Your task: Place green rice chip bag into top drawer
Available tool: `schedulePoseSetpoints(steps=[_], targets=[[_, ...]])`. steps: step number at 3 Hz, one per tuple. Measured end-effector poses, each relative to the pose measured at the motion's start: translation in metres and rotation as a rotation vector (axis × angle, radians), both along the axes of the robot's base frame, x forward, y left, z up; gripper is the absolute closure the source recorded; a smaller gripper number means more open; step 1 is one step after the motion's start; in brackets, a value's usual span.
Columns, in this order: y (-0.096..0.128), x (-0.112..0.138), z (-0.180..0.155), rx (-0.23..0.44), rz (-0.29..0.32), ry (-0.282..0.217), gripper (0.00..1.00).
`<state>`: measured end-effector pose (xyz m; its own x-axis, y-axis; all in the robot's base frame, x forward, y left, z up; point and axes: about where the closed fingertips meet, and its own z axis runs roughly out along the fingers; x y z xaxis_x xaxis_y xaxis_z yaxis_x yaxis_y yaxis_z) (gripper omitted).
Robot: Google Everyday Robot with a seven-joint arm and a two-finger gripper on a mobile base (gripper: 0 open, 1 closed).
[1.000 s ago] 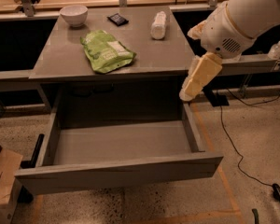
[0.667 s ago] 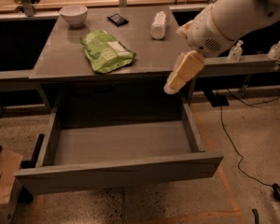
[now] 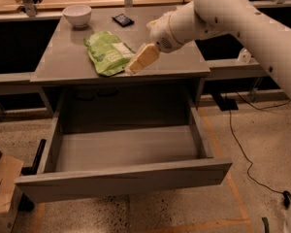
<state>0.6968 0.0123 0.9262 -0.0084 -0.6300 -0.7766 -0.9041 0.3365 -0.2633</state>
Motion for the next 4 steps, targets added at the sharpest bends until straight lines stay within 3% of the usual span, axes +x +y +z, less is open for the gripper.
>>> schedulePoseSetpoints(steps=[1, 2, 4], targets=[[0.002, 0.005, -0.003, 0.007, -0.002, -0.001, 0.0], [0.01, 0.012, -0.008, 0.072, -0.03, 0.014, 0.0], [0.044, 0.07, -0.011, 0.248, -0.094, -0.017, 0.0]])
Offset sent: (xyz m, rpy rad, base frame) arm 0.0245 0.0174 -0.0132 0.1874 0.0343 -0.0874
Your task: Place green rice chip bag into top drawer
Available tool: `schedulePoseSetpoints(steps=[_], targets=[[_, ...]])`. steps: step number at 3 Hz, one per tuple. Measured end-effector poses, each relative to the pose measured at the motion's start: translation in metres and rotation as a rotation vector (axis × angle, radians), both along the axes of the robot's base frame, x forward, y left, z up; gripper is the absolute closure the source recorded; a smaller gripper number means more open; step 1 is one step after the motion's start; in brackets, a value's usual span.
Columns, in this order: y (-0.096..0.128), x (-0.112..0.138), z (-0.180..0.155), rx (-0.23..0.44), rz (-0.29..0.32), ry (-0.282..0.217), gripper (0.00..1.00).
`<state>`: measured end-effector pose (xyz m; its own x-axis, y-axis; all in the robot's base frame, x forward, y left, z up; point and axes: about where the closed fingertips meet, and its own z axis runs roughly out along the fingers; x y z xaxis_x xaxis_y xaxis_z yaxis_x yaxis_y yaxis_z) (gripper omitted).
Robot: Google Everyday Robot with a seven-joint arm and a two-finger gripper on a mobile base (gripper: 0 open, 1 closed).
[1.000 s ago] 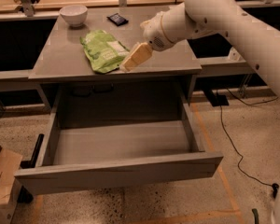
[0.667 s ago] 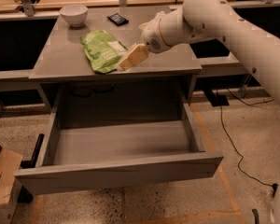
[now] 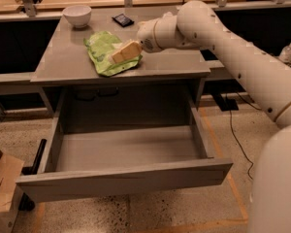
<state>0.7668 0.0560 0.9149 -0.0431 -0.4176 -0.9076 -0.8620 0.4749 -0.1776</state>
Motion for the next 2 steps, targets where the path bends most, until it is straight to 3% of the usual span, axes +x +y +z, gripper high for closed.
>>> schedulePoseSetpoints(steps=[1, 2], targets=[[0.013, 0.029, -0.016, 0.031, -0.025, 0.022, 0.0], [0.042, 0.052, -0.046, 0.023, -0.009, 0.08, 0.01]])
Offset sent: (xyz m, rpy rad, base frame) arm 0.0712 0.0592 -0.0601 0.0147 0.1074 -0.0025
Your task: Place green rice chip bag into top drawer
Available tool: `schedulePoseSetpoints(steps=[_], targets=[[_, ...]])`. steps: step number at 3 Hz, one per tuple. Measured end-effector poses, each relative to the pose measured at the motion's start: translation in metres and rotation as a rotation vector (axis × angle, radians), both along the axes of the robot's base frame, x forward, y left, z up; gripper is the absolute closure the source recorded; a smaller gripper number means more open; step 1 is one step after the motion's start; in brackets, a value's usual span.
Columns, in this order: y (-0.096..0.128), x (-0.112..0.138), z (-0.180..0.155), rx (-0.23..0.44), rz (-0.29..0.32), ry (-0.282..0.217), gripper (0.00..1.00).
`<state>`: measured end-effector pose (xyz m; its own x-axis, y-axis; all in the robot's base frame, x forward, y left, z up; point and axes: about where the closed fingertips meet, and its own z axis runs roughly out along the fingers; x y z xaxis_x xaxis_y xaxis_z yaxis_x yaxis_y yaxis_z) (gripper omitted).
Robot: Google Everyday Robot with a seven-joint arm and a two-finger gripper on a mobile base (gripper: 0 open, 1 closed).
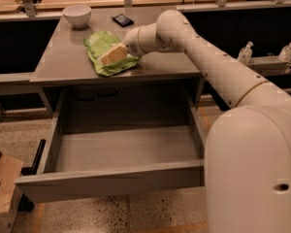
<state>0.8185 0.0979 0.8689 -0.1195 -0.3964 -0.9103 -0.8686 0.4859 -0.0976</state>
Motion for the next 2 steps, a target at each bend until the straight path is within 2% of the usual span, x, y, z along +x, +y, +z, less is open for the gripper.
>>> schedulePoseSetpoints(steps=[1, 2], targets=[[0.0153, 0.0047, -0.0232, -0.01, 0.019, 0.059, 0.23], [0.0165, -0.0021, -0.0331, -0.014, 0.022, 0.092, 0.46]])
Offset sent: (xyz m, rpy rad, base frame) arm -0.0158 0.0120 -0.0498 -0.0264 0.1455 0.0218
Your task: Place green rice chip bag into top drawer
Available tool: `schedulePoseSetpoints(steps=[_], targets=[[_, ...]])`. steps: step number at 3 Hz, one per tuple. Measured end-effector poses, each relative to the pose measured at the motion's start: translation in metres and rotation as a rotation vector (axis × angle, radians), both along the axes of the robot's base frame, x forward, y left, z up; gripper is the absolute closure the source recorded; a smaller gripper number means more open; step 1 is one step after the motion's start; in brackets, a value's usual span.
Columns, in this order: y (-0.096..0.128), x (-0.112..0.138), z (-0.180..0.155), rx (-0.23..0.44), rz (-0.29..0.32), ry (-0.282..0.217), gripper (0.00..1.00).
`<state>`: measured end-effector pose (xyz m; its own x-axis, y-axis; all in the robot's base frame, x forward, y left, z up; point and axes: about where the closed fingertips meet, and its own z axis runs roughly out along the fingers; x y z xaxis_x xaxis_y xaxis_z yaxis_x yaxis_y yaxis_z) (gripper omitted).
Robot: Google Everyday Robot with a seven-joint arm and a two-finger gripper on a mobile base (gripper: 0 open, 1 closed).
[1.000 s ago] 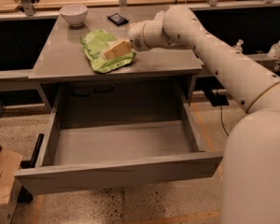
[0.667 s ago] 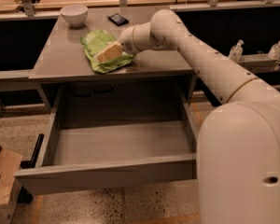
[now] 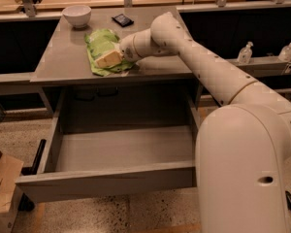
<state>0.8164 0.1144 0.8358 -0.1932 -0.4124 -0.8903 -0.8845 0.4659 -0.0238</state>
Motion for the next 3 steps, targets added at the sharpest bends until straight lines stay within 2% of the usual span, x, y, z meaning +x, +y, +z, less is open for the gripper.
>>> schedulePoseSetpoints(steps=[2, 3], targets=[[-0.0001, 0.0, 0.0089, 0.0, 0.0, 0.0, 0.92], [-0.0001, -0.0001, 0.0095, 0.0, 0.0, 0.0, 1.0]])
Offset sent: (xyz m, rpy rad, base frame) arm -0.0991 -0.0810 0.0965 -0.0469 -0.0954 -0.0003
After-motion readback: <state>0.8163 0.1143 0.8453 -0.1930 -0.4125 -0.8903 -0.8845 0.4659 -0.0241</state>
